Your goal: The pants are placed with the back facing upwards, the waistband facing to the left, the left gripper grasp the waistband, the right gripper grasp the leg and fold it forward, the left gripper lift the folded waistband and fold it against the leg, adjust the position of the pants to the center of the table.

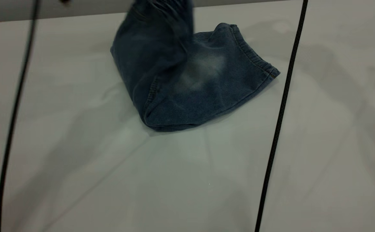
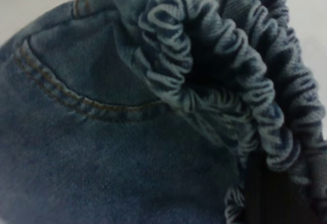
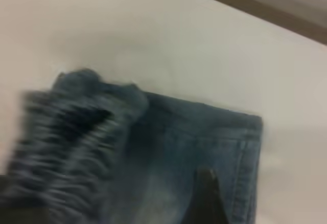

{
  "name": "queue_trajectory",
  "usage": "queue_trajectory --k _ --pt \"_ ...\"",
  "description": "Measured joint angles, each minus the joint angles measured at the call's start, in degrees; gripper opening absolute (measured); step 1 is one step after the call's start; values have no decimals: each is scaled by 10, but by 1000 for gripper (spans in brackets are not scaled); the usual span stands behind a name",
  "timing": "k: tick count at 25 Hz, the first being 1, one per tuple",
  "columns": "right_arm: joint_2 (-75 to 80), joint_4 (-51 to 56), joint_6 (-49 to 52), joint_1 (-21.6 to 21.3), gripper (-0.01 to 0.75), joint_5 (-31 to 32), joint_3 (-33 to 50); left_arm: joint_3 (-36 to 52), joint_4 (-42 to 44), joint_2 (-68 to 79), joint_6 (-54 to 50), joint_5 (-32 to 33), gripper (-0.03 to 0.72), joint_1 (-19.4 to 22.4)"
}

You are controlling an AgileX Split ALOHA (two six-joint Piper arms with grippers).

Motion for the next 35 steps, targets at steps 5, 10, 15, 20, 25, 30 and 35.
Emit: queue_trajectory --k 5,10,15,20,25,30,35 --pt "0 -7 -2 -4 458 3 0 -63 1 90 3 17 135 -22" --pt "0 -5 -2 -4 458 3 1 -84 2 130 34 31 135 -23" --pt "0 -5 -2 -4 458 0 1 -103 4 123 91 68 307 -23" --pt "0 -26 -3 -4 458 2 1 -136 27 88 105 123 561 -6" --pt "0 -47 -4 -3 458 8 1 -152 93 15 51 254 598 31" --pt "8 4 -4 13 458 25 3 -152 155 -86 35 335 572 68" --pt "43 40 -3 65 458 40 3 -152 158 -198 35 320 572 97"
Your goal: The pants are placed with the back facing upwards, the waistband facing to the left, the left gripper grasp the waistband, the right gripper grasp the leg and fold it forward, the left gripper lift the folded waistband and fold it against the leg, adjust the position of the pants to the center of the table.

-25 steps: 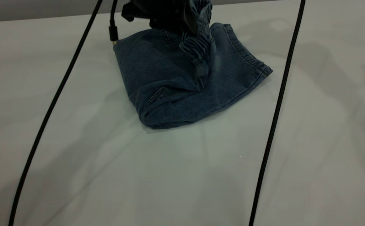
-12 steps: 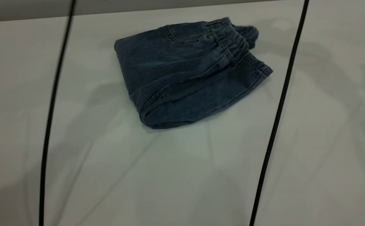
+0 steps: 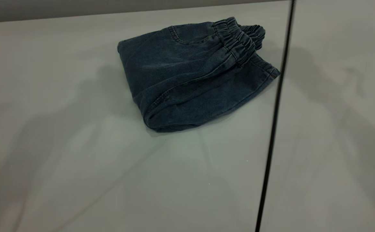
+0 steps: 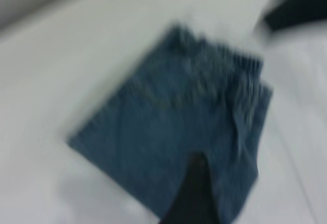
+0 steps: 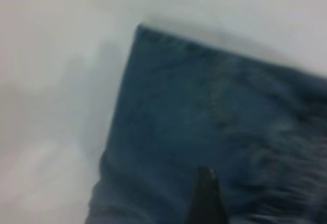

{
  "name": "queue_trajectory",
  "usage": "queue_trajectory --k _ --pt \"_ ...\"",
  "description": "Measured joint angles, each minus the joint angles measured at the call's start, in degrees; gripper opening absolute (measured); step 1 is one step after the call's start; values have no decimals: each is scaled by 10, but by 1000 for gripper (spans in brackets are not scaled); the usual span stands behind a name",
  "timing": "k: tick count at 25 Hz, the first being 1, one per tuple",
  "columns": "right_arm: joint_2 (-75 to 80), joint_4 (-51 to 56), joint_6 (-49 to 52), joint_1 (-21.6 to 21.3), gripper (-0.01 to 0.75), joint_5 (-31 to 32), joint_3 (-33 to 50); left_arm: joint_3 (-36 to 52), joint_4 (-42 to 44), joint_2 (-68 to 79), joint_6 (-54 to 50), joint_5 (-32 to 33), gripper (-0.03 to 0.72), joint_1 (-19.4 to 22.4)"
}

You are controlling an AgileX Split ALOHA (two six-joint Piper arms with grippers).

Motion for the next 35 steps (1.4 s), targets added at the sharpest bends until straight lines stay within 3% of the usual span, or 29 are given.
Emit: queue_trajectory --k 4,14,20,30,35 --pt "47 -47 13 55 458 0 0 1 -4 -61 1 -51 572 3" --pt "151 -273 158 164 458 -11 0 2 -2 -67 4 -37 571 3" --pt "177 -340 236 167 458 -20 0 2 -2 -67 12 -22 571 2" --pt "211 -246 242 167 458 -1 -2 2 -2 -67 21 -7 569 2" --pt "212 -206 316 167 458 3 -2 2 -6 -67 20 -6 569 2"
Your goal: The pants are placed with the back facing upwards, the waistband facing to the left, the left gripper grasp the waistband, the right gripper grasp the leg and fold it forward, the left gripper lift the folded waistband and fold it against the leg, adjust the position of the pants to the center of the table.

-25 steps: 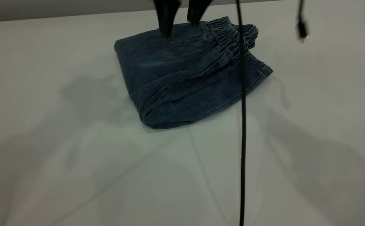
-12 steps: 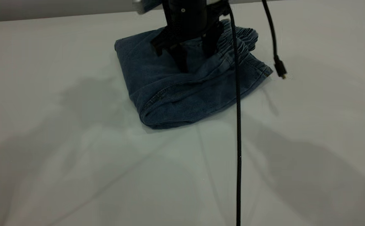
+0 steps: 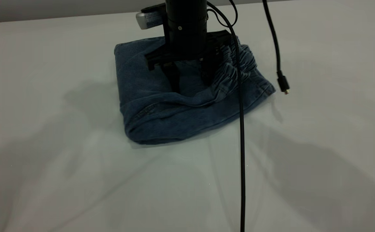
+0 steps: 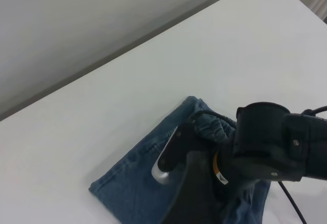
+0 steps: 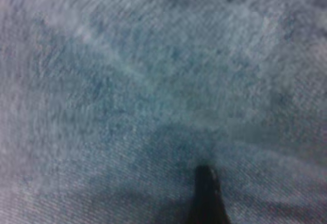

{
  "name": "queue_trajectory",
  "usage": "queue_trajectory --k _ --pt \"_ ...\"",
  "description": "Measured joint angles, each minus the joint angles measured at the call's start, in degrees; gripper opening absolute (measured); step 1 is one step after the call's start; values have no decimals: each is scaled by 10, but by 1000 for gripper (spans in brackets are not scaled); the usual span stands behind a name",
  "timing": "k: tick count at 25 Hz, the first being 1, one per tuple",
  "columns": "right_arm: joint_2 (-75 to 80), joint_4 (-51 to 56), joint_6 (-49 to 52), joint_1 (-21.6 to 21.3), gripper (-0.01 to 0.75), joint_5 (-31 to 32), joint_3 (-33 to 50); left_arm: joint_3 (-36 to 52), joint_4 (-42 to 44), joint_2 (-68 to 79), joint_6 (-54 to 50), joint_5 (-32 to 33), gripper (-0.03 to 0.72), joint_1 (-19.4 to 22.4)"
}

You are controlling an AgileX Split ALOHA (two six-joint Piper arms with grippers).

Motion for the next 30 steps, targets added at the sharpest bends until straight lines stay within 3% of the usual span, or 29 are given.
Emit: queue_trajectory --k 11,17,21,24,30 --pt "1 24 274 1 458 -81 1 0 0 0 0 4 569 -1" --pt "2 38 359 1 458 -120 1 0 0 0 0 9 569 -1" --pt "-2 14 341 2 456 -95 1 0 0 0 0 15 569 -1" --pt "-18 -22 302 2 456 -41 2 0 0 0 0 14 568 -1" --pt "-82 -66 180 1 456 1 2 0 0 0 0 12 567 -1"
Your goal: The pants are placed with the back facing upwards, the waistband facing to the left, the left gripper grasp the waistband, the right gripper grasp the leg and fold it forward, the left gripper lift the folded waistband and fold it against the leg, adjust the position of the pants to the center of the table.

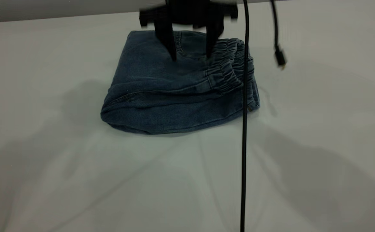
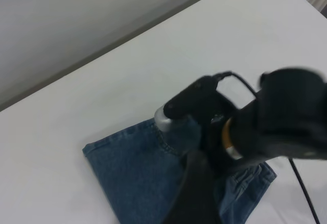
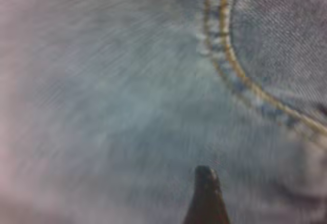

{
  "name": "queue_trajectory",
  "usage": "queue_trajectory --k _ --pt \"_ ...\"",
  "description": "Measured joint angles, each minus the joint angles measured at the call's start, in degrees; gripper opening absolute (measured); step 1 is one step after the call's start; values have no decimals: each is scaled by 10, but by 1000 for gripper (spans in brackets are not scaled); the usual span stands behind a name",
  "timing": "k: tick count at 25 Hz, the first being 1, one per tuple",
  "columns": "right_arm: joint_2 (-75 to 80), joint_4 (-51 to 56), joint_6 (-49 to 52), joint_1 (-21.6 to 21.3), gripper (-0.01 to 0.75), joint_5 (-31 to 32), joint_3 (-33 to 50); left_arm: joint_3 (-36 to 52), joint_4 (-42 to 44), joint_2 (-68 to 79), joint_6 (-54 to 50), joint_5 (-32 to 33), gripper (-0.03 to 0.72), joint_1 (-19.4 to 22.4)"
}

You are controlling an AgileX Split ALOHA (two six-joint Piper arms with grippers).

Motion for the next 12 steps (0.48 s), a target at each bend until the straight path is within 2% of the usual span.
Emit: queue_trajectory --k 4,8,12 --pt "-58 58 -101 1 456 0 -1 -1 11 -6 1 0 567 0" --pt "-123 135 -230 2 456 0 -1 -1 62 -35 -6 10 567 1" --pt "-203 210 -336 3 456 0 -1 -1 118 -87 -39 47 567 1"
